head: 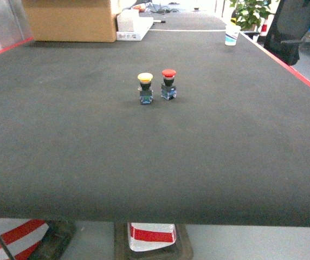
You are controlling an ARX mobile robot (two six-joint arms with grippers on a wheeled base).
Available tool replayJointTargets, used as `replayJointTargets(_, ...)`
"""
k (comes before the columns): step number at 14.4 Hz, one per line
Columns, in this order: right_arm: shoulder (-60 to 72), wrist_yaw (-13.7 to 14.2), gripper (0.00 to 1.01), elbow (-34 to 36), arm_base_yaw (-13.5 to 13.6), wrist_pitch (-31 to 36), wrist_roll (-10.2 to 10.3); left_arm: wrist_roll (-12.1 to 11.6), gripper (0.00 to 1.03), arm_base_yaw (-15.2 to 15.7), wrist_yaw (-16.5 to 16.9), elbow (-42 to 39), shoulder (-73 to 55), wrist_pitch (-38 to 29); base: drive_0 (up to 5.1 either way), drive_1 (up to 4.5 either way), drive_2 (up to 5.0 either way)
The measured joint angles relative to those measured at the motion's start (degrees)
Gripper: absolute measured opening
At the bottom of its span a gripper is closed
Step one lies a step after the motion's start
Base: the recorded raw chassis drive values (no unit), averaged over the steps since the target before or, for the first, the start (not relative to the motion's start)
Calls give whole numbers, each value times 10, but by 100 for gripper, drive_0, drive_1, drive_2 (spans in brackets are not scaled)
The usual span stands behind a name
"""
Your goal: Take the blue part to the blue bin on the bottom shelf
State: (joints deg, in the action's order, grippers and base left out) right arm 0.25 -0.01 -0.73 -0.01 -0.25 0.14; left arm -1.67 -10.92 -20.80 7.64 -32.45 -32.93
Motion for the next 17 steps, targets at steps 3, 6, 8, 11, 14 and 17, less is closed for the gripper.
replayJointTargets(3, 0, 0, 98, 0, 0, -1, 0, 0, 45, 1, 0, 0, 0, 2, 11, -417, 438)
replayJointTargets(6, 0, 0, 98, 0, 0, 0, 0, 0, 45, 1, 0, 0, 0, 0, 9, -417, 435)
replayJointTargets(8, 0, 0, 98, 0, 0, 0, 0, 0, 45, 1, 0, 0, 1, 0, 5, -420, 431)
replayJointTargets(11, 0, 0, 98, 0, 0, -1, 0, 0, 45, 1, 0, 0, 2, 1, 4, -423, 430)
replayJointTargets(14, 0, 0, 98, 0, 0, 0, 0, 0, 44, 2, -2, 0, 3, 1, -77, -77, -77)
replayJointTargets(17, 0, 0, 98, 0, 0, 0, 0, 0, 44, 2, 0, 0, 2, 0, -168, -168, -168)
